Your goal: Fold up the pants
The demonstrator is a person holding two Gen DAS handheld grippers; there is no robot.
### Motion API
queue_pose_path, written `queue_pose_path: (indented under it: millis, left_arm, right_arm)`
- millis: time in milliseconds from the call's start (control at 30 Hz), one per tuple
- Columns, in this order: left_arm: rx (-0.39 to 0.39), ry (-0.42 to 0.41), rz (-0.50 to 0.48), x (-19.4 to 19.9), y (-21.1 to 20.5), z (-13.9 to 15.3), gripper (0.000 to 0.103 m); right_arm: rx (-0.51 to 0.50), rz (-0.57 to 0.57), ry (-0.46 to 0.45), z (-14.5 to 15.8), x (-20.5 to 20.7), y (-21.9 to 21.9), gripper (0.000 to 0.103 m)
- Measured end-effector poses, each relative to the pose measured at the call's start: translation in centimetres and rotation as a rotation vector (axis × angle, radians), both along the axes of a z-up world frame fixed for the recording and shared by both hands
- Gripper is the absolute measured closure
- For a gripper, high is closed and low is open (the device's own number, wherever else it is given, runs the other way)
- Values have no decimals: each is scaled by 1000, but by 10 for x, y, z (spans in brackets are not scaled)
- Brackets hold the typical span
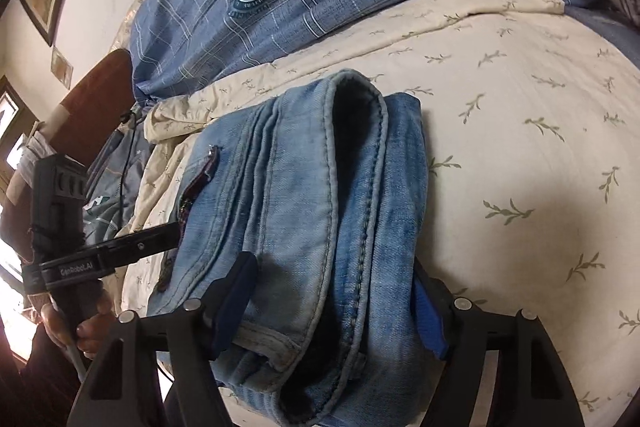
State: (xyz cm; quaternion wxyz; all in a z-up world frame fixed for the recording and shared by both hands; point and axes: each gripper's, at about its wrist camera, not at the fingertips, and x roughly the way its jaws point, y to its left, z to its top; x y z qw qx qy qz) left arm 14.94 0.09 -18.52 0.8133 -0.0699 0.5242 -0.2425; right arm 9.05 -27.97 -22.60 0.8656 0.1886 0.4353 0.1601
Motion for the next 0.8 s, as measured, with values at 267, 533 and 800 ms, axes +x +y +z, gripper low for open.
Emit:
queue_pose_path:
  millis: [267, 533, 800]
  left_arm:
    - [-109, 77, 32, 2, 14, -12, 16]
    - [-153, 106, 28, 7, 10, -13, 27]
    - [-153, 71, 14, 5, 2, -6, 45]
  right_arm:
    - [10, -1, 3, -2, 0, -3, 28]
    - [23, -9, 3, -2, -1, -5, 28]
    - [-71, 24, -37, 6, -5, 11, 27]
